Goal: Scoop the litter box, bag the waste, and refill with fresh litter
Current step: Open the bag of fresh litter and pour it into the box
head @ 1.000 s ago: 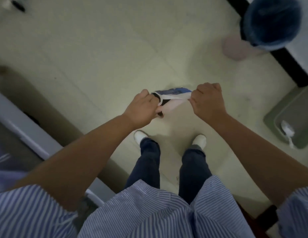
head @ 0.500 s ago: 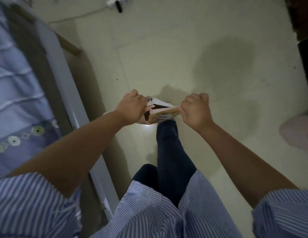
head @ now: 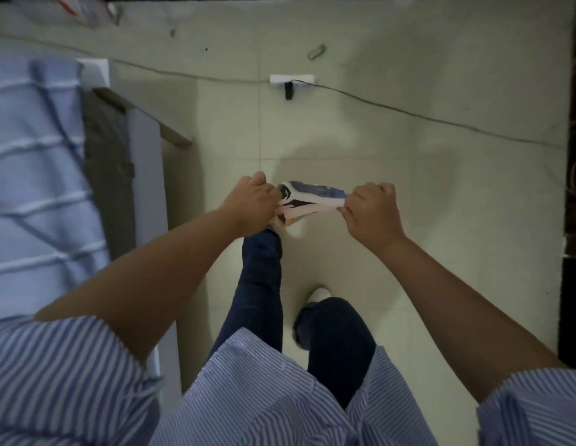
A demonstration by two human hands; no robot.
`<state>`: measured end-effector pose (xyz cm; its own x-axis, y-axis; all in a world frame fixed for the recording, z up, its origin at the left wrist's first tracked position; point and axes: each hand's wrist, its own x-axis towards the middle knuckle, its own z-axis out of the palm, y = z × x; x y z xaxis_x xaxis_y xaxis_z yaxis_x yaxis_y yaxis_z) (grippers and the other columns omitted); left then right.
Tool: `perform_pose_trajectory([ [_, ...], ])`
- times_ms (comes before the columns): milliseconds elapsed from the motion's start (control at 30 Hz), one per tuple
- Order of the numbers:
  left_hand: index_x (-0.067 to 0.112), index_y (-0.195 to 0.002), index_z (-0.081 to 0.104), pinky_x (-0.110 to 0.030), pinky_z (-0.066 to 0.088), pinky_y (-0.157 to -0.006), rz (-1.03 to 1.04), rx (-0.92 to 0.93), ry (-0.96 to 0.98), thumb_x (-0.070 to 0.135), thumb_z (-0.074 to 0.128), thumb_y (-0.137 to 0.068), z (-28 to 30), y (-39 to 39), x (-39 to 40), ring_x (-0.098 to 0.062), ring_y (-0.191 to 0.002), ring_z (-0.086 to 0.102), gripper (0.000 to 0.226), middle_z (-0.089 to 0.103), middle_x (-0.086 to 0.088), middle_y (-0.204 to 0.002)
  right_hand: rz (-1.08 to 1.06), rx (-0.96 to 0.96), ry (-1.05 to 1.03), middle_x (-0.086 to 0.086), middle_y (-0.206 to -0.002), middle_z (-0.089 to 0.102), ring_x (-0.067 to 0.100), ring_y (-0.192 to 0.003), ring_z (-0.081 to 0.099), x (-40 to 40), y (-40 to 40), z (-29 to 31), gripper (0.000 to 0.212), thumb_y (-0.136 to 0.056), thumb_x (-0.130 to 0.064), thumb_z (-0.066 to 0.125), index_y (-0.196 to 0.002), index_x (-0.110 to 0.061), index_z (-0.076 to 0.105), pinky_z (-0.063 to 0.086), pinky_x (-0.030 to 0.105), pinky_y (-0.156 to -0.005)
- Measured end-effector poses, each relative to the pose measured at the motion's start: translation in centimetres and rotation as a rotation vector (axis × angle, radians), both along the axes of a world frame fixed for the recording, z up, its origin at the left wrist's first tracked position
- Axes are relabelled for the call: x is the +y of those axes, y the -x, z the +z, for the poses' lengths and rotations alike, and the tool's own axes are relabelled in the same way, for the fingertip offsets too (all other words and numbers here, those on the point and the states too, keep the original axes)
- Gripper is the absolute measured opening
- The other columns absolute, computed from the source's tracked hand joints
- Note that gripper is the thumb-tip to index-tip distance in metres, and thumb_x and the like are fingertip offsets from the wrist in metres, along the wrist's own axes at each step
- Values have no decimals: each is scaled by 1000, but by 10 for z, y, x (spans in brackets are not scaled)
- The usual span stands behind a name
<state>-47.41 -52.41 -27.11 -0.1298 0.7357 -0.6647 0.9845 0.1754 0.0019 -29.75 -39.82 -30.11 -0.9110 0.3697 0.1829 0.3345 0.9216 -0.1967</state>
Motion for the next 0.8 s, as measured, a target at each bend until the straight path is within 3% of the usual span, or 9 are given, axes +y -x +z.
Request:
perform_pose_trajectory([
  [100,8,-118,48,-31,32,-90,26,-36,-10,29,32,-101,2,55,45,-25,-116,38,32,54,-5,-121,-39,14,5,6,-45,52,21,-42,53,45,58,1,26,-68,-15,45,-45,-6,53,24,20,-62],
  [167,7,-117,48,-32,32,-89,59,-28,-9,28,32,-100,6,98,71,-25,-116,38,31,55,-7,-119,-74,40,43,6,-45,52,21,-42,52,69,103,-1,26,-69,-15,45,-46,-6,53,26,23,-62],
  [367,7,-120,48,-35,31,-93,110,-43,13,30,32,-99,3,208,162,-26,-119,36,36,55,-8,-120,-135,-27,61,6,-44,52,22,-42,54,148,216,-8,15,-55,-8,65,-44,-7,54,25,21,-63],
  [500,8,-118,50,-35,30,-96,126,-27,28,33,30,-100,-8,279,225,-25,-120,36,36,55,-6,-121,-72,-75,207,10,-43,52,23,-40,53,210,287,-16,15,-52,-3,65,-44,-4,53,38,21,-47],
  [600,9,-118,48,-34,30,-95,93,-13,67,32,31,-100,-24,324,265,-24,-120,36,34,53,-5,-123,-7,-145,248,9,-43,52,22,-39,53,249,335,-28,20,-63,-4,51,-43,-4,51,25,22,-50],
  [667,10,-122,47,-34,30,-98,98,-22,94,32,33,-100,-36,350,284,-24,-124,33,34,51,-5,-127,5,-209,287,8,-44,52,21,-38,52,267,363,-36,23,-65,-5,47,-43,-5,50,32,22,-43],
  [800,12,-130,43,-35,27,-102,105,-13,104,31,36,-99,-62,400,319,-25,-130,28,37,46,-5,-136,8,-307,385,9,-41,50,19,-36,51,294,412,-66,38,-36,16,77,-41,-8,47,33,15,-41],
])
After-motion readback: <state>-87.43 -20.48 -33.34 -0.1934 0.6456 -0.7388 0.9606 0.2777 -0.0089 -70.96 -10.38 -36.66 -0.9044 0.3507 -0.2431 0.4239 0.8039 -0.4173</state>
